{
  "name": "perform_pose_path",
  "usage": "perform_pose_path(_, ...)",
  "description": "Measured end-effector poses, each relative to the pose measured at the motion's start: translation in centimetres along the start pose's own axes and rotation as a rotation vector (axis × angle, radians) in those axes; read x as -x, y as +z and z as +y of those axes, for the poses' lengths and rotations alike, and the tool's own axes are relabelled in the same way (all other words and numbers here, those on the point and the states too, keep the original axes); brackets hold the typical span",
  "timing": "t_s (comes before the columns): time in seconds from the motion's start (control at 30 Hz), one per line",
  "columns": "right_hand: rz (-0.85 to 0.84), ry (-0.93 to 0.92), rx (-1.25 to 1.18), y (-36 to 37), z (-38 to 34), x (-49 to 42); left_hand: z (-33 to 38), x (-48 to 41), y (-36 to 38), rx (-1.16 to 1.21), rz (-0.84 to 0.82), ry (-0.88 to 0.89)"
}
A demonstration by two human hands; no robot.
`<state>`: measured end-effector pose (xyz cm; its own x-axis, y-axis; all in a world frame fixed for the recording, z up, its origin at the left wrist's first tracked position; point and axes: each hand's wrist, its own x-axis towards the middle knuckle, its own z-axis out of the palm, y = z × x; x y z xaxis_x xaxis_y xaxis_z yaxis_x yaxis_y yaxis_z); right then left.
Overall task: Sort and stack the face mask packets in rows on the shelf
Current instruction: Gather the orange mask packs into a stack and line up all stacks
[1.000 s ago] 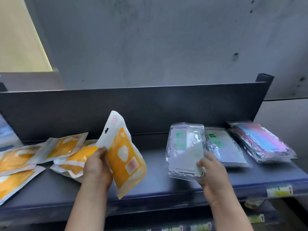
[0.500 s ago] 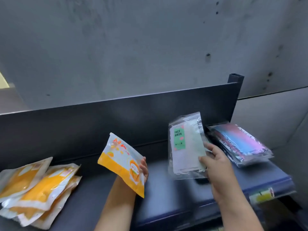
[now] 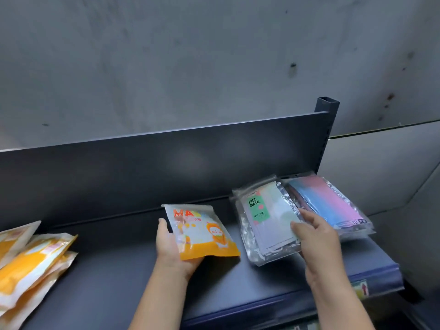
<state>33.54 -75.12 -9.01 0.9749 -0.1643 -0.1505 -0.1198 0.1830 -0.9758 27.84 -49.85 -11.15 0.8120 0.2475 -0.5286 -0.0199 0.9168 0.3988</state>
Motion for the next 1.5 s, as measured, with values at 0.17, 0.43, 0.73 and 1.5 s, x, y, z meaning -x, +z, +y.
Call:
perform_pose_path(0.17, 0.025, -0.076, 0.031, -0.3, 1.3, -0.8, -0.1, 1.1, 0.9, -0.275, -0.055, 0.019)
perform_pose_path(0.43, 0.108, -0.285, 0.382, 0.2, 2.5, -0.8, 1.4, -0.1, -0.4, -0.984, 0.195, 0.31)
perform_pose_path(0.73, 0.349, -0.563, 0.783, 0.9, 4.3, 0.2, 0.3, -1.4, -0.6, -1.746, 0.281, 0.717)
perform_pose_path(1.5, -0.119, -0.871, 0.899, 7.0, 2.9, 3.1, 1.4, 1.0, -0.7, -2.05, 0.086, 0.874)
